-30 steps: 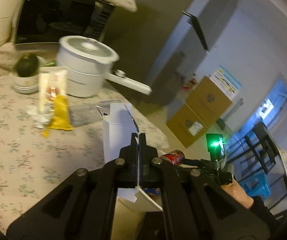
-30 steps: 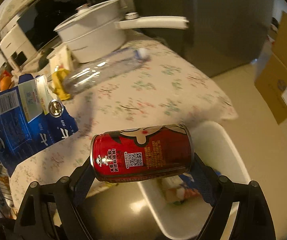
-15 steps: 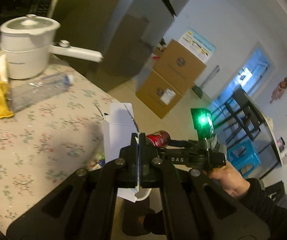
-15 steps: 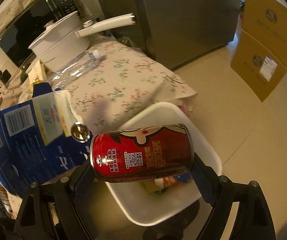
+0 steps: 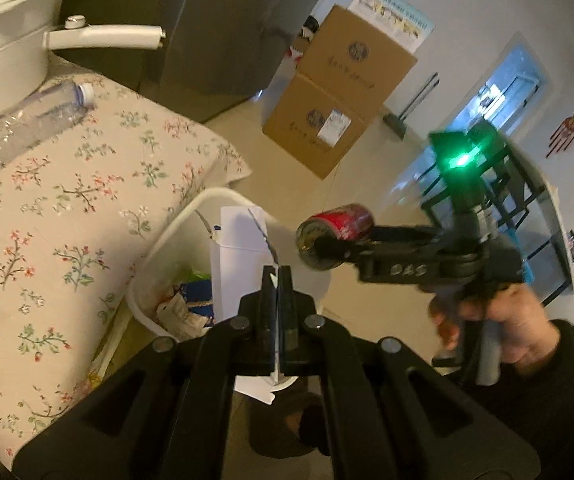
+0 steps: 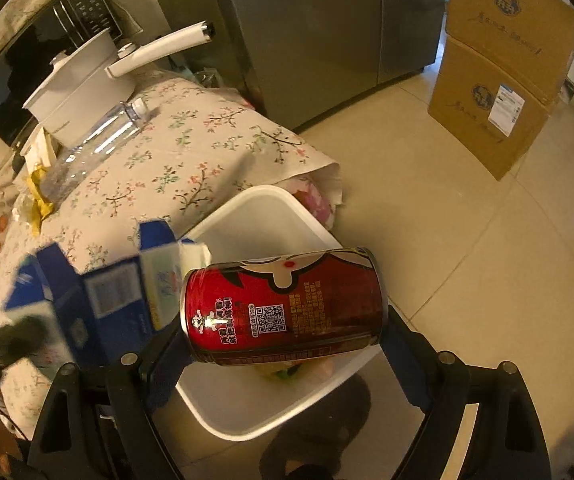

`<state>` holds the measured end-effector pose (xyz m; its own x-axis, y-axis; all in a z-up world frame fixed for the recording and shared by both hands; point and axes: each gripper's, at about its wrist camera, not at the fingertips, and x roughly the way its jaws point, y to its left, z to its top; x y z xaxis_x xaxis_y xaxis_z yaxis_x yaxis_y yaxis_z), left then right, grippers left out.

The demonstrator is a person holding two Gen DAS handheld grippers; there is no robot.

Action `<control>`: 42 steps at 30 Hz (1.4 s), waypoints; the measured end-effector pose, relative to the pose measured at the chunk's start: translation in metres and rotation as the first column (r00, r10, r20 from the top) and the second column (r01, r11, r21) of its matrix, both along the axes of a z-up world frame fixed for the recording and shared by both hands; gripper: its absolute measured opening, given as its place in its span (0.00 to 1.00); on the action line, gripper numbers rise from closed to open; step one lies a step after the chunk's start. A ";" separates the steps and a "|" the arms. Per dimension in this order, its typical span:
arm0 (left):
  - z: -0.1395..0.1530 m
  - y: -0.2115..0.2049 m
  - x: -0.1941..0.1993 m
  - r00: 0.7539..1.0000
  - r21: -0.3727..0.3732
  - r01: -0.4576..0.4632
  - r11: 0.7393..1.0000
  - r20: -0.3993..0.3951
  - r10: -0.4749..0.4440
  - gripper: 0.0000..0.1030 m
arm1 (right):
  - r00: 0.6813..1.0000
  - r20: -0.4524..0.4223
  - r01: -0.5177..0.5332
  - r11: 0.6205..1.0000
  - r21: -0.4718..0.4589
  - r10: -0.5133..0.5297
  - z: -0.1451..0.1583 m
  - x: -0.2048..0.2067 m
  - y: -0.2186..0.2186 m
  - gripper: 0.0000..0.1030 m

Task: Collect trash
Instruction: 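Carry the white paper and red can in both tools over the white bin, then open the left tool to drop the paper while the right tool drops the can into the bin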

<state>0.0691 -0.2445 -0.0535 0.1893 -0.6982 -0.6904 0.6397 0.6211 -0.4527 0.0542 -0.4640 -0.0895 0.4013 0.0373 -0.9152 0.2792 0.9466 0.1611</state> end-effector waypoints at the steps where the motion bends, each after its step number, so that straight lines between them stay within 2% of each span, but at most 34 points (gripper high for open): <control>1: -0.003 -0.002 0.000 1.000 0.009 0.005 1.000 0.007 -0.005 0.01 | 1.000 -0.002 0.001 1.000 0.001 -0.001 -0.001 -0.001 -0.001 0.87; 8: -0.028 -0.008 0.008 1.000 0.062 0.021 0.998 0.009 -0.021 0.01 | 1.000 -0.025 0.002 1.000 0.000 -0.002 -0.008 -0.001 -0.002 0.87; 10: -0.031 -0.005 0.012 1.000 0.084 0.006 0.996 0.010 -0.007 0.05 | 1.000 -0.027 0.000 1.000 0.000 0.000 -0.009 0.000 -0.002 0.87; 11: -0.030 -0.003 0.014 1.000 0.096 -0.002 0.995 0.014 0.001 0.14 | 1.000 -0.028 0.000 1.000 0.001 0.000 -0.009 0.000 -0.001 0.87; 12: -0.028 -0.001 0.014 1.000 0.104 -0.010 0.995 0.021 0.008 0.29 | 1.000 -0.029 -0.001 1.000 0.001 0.001 -0.009 0.001 -0.001 0.87; 13: -0.025 0.003 0.015 0.999 0.115 -0.023 0.993 0.036 0.019 0.37 | 1.000 -0.030 -0.002 1.000 0.002 0.002 -0.009 0.001 0.000 0.87; 14: -0.021 0.007 0.015 0.998 0.132 -0.040 0.990 0.056 0.033 0.52 | 1.000 -0.030 -0.003 1.000 0.002 0.003 -0.010 0.001 0.000 0.87; 15: -0.018 0.010 0.016 0.997 0.142 -0.049 0.989 0.066 0.040 0.61 | 1.000 -0.031 -0.004 1.000 0.003 0.004 -0.010 0.001 0.000 0.87; 18: -0.011 0.027 0.021 0.994 0.173 -0.078 0.982 0.086 0.064 0.69 | 0.999 -0.038 -0.010 1.000 0.004 0.011 -0.012 0.003 0.002 0.87; 22: -0.008 0.051 0.027 0.986 0.236 -0.142 0.961 0.119 0.116 0.74 | 0.998 -0.059 -0.027 1.000 0.001 0.027 -0.019 0.005 0.008 0.87; 26: -0.005 0.077 0.031 0.977 0.257 -0.199 0.946 0.128 0.171 0.81 | 0.996 -0.079 -0.034 0.999 0.001 0.034 -0.024 0.009 0.011 0.87; 34: 0.003 0.121 0.036 0.954 0.246 -0.294 0.924 0.136 0.268 0.86 | 0.995 -0.099 -0.008 1.000 0.018 0.010 -0.029 0.016 0.015 0.88; 38: 0.004 0.141 0.035 0.944 0.250 -0.325 0.912 0.139 0.298 0.91 | 0.995 -0.097 0.002 1.000 -0.009 -0.003 -0.027 0.018 0.017 0.89; 42: 0.003 0.156 0.035 0.937 0.256 -0.348 0.902 0.140 0.321 0.91 | 0.996 -0.088 -0.004 1.000 0.008 0.004 -0.023 0.019 0.018 0.92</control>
<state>0.1039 -0.0881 -0.0509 0.4501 -0.3695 -0.8129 0.4031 0.8964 -0.1843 0.0732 -0.4456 -0.1125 0.3191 0.0462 -0.9466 0.2888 0.9466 0.1435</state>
